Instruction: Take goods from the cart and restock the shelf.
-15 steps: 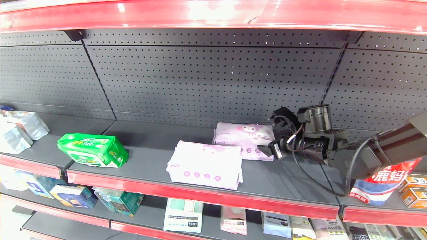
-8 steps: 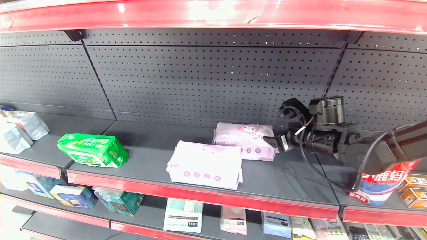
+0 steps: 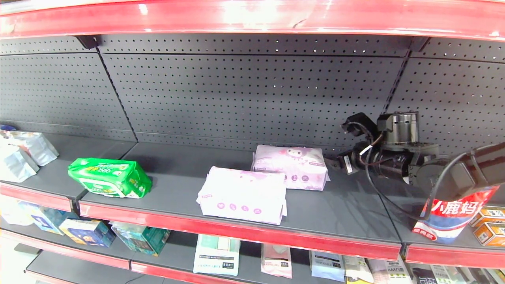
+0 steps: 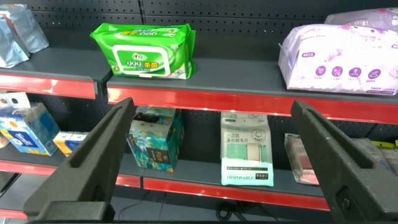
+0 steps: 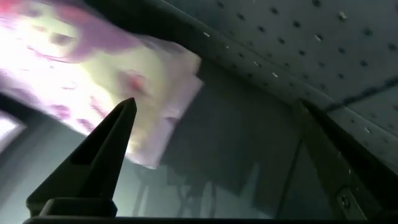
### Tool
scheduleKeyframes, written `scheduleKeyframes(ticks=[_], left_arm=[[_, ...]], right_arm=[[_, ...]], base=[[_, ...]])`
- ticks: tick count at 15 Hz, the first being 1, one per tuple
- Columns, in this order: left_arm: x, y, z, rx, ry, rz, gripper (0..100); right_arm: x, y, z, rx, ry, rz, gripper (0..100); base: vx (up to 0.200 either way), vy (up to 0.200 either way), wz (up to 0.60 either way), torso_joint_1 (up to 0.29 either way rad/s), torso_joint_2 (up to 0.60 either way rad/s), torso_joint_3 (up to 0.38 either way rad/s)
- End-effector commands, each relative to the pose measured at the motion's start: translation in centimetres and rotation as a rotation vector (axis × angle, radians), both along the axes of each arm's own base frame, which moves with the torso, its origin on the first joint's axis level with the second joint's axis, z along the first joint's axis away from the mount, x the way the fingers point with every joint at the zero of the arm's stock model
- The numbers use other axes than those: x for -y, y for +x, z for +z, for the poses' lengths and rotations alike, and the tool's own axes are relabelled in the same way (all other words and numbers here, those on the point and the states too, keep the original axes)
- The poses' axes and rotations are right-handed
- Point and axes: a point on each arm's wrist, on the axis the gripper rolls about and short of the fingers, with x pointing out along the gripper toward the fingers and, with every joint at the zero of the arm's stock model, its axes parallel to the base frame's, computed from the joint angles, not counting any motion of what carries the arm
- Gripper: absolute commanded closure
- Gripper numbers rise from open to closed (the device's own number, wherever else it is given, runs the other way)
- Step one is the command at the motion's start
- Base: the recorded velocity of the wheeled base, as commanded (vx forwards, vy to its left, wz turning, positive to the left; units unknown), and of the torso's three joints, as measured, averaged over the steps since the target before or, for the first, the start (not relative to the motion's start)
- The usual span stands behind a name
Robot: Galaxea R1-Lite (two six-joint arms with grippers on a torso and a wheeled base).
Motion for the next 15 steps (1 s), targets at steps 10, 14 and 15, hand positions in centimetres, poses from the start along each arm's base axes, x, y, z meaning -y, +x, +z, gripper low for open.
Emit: scheduleKeyframes(ticks=[10, 14, 15], left_arm=[[0.0, 0.0, 0.0, 0.001, -0.002, 0.000, 0], [0.0, 0.0, 0.0, 0.001, -0.002, 0.000, 0], [0.0, 0.0, 0.0, 0.001, -0.002, 0.000, 0]], right_arm=[[-0.2, 1.4, -1.7, -0.028, -0.056, -0.018, 0], [-0.7, 1.8, -1.7, -0.020, -0.054, -0.009, 0], [-1.1, 1.8, -1.7, -0.019, -0.054, 0.000, 0]], base=[[0.000, 0.000, 0.00, 0.000, 0.00, 0.000], [0.000, 0.000, 0.00, 0.000, 0.00, 0.000], [0.000, 0.000, 0.00, 0.000, 0.00, 0.000]])
